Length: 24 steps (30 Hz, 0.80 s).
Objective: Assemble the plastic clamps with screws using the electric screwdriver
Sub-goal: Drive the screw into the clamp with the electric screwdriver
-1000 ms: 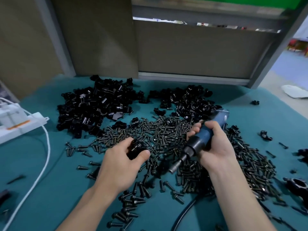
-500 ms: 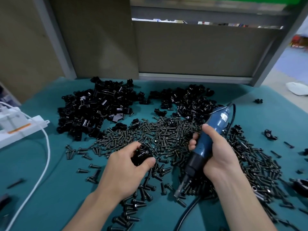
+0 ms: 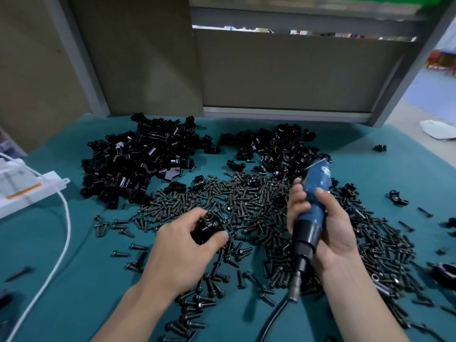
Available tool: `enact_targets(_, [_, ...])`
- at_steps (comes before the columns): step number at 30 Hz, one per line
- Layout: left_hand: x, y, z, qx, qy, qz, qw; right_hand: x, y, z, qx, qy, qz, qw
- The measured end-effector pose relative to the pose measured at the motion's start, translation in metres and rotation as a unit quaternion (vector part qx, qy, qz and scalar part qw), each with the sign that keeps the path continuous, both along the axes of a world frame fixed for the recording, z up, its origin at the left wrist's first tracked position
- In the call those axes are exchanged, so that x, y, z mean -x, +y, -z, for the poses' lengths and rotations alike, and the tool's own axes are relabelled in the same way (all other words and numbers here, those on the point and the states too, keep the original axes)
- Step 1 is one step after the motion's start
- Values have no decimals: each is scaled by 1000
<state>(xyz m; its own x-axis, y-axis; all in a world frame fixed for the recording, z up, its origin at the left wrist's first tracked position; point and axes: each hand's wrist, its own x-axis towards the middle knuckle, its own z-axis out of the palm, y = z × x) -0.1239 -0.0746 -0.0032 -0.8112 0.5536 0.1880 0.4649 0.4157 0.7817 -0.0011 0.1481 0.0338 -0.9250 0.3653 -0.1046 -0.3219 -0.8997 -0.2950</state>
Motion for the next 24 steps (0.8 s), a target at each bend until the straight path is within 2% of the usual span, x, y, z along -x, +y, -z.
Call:
enact_targets(4, [-2, -2, -3, -26, 7, 39, 999, 2, 0, -6, -52, -55, 1, 997])
enact_targets(6, [-3, -2, -3, -41, 8, 63, 997, 6, -2, -5, -93, -100, 56, 989])
enact_targets(10, [-6, -1, -5, -40, 1, 105, 994, 12, -10, -6, -138, -128, 172, 967])
enact_targets(17, [-6, 0, -5, 4, 7, 125, 992, 22, -9, -3, -39, -147, 256, 955])
enact_targets(24, [-3, -2, -3, 12, 2, 129, 992, 22, -6, -4, -35, -119, 286, 950])
